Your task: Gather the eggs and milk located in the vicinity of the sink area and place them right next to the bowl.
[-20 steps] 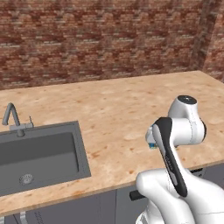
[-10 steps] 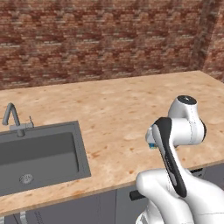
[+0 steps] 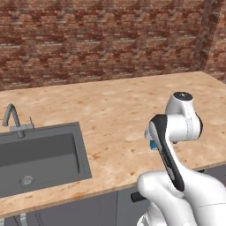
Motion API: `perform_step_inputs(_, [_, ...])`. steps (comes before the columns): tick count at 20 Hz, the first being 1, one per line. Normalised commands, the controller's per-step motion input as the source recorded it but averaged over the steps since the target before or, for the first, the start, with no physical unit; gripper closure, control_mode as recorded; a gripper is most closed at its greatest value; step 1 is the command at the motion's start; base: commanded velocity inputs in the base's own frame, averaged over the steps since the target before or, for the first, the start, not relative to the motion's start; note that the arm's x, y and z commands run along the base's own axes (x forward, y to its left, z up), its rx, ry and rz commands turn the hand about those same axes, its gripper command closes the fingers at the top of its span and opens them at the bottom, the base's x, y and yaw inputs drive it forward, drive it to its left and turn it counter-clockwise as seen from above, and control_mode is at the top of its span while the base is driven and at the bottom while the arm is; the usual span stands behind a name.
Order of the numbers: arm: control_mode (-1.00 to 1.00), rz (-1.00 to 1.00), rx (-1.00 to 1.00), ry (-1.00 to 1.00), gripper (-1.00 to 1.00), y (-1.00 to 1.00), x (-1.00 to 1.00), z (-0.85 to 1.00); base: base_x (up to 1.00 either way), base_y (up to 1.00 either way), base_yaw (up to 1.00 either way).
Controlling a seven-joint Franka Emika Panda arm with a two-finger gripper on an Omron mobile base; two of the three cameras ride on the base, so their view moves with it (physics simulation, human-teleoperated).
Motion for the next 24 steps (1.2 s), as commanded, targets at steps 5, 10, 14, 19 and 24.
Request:
perform_step_inputs(5, [-1.00, 0.00, -0.05, 0.15, -1.00, -0.17, 0.73, 0.81, 0.00, 0.00, 0.00])
perform_step_inputs(10, [-1.00, 0.00, 0.06, 0.13, -1.00, -0.56, 0.89, 0.10, 0.00, 0.00, 0.00])
perform_step_inputs(14, [-1.00, 0.00, 0.13, 0.09, -1.00, -0.61, 0.80, -0.02, 0.00, 0.00, 0.00])
perform_step_inputs(19, [-1.00, 0.00, 0.03, 0.04, -1.00, -0.20, 0.63, -0.41, 0.00, 0.00, 0.00])
perform_step_inputs(24, [-1.00, 0.00, 0.03, 0.00, -1.00, 0.01, 0.28, -0.53, 0.00, 0.00, 0.00])
